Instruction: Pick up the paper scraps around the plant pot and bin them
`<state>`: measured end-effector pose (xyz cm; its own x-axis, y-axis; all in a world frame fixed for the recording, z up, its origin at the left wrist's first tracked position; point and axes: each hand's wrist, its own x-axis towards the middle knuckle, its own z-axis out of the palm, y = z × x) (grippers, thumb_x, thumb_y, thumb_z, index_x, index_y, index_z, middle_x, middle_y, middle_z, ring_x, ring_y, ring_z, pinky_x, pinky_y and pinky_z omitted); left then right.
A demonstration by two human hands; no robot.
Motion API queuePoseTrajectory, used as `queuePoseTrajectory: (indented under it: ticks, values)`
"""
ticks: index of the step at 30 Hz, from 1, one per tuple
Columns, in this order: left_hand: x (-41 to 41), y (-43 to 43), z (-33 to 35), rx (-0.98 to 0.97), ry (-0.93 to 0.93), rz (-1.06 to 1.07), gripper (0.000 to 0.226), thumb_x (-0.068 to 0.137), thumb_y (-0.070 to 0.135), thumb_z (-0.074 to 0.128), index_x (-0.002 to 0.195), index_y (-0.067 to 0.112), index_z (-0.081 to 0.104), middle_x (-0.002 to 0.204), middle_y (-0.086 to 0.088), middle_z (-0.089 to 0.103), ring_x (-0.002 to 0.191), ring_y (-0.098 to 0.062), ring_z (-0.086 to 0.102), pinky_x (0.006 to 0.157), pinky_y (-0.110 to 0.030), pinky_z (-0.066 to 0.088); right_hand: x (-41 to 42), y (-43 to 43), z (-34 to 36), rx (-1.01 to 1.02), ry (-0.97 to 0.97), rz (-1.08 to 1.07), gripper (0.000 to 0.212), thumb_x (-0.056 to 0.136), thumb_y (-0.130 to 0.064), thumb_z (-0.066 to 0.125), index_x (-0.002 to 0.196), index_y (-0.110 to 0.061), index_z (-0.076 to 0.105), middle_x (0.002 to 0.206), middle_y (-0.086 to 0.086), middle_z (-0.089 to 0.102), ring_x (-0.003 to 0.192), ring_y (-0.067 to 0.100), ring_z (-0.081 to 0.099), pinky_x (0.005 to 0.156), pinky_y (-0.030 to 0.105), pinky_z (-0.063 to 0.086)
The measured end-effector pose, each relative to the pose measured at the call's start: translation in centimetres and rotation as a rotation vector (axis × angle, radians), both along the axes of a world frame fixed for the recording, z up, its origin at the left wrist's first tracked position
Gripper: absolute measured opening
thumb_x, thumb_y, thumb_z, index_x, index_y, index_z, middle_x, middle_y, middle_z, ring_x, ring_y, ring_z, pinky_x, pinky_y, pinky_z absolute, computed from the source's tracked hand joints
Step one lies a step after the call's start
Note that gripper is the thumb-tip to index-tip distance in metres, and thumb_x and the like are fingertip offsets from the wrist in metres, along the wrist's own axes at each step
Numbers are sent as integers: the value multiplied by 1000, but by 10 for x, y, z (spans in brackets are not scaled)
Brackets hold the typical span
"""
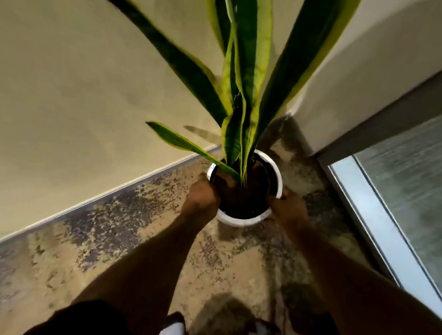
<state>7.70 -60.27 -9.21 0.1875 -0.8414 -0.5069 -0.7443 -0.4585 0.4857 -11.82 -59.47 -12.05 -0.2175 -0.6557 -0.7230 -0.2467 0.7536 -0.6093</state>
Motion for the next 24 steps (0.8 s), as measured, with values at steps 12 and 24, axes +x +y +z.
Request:
queuePoseTrajectory:
  ticks: [12, 24]
  values:
    - [12, 6, 8, 171, 64, -97, 43, 98, 24, 48, 133, -1, 46, 125, -23, 58, 114, -39, 56, 92, -40, 45, 9, 7, 1, 118, -1, 3, 46, 86, -23, 64, 129, -15, 53, 125, 16, 60, 107, 34, 60, 84, 43, 53]
    - [39, 54, 186, 20, -176, -384, 80, 99, 52, 26, 151, -2, 0, 160, -21, 1, 149, -31, -1, 122, -39, 8, 73, 40, 194, -233, 511, 583, 78, 75, -65, 57, 136, -17, 45, 129, 15, 54, 115, 35, 54, 94, 43, 47]
